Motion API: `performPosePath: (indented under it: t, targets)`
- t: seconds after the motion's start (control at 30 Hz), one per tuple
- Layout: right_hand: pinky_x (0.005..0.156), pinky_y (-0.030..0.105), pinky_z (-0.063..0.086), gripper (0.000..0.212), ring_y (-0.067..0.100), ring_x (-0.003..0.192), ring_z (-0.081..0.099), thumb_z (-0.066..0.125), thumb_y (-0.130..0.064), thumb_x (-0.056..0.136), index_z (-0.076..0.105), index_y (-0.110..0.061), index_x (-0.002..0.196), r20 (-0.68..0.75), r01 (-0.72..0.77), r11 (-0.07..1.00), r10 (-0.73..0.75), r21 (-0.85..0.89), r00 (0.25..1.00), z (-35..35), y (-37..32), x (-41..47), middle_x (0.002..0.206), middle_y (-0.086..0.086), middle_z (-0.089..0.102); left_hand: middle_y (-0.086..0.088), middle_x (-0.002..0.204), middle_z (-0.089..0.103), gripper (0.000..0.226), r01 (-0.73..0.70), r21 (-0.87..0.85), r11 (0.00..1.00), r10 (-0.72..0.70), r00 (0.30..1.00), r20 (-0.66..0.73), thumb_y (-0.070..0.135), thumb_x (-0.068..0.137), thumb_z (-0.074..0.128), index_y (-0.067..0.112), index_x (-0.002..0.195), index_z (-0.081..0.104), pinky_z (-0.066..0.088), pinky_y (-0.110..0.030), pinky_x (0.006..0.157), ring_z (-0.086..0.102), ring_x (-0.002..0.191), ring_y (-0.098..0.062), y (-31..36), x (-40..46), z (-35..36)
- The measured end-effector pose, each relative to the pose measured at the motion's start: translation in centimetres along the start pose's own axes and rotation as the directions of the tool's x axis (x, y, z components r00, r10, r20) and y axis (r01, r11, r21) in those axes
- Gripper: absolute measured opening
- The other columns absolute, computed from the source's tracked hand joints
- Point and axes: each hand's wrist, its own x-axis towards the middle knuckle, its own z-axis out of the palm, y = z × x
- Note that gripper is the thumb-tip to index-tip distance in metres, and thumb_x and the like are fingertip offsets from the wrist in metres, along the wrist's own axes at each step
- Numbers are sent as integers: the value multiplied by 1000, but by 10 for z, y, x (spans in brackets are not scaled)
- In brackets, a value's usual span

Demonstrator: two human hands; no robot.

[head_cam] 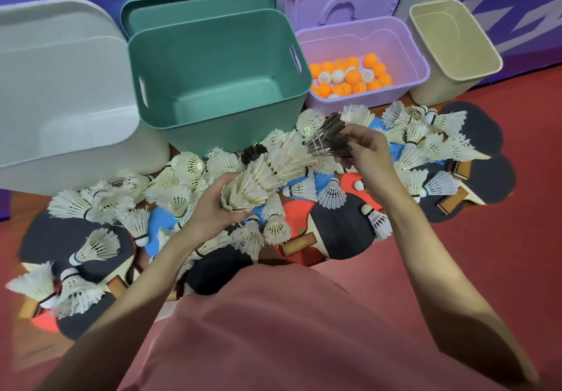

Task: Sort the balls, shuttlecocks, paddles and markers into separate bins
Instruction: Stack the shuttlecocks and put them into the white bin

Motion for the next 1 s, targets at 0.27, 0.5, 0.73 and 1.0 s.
performPosePath:
  t: [0.27, 0.5, 0.73, 1.0]
  targets:
    - [67, 11, 43, 29, -6, 66, 57, 37, -5, 59, 59, -18, 72, 146, 10, 999, -6, -31, 989, 32, 2, -3, 78, -1, 58, -4, 122, 60, 67, -29, -43, 999, 30, 999, 28, 3, 64, 85, 9, 123, 54, 44, -26, 98, 57, 115, -16, -2, -16, -5]
    - [64, 7, 40, 27, 3, 74, 53, 37, -1, 67, 58, -18, 66, 291, -41, 993, 72, -109, 954, 61, 5, -13, 78, 2, 56, 15, 110, 66, 65, 83, -126, 989, -83, 997, 10, 26, 57, 84, 28, 115, 56, 45, -15, 87, 62, 104, -3, -7, -55, -13]
    - [59, 10, 41, 21, -4, 61, 53, 39, -9, 76, 60, -10, 78, 209, 39, 994, -59, 101, 976, 110, -3, -26, 78, 4, 55, 3, 119, 66, 78, 171, -322, 931, -217, 970, -111, 27, 52, 93, 26, 121, 57, 44, -35, 102, 60, 113, -13, -23, -80, -30]
    - [77, 32, 54, 18, 26, 104, 61, 40, -25, 100, 57, -24, 105, 160, 27, 986, -54, 166, 986, 143, 2, -23, 109, 5, 61, -4, 113, 69, 73, 141, -406, 903, -241, 948, -207, 4, 58, 88, 16, 123, 57, 46, -45, 101, 64, 108, -22, -28, -105, -70]
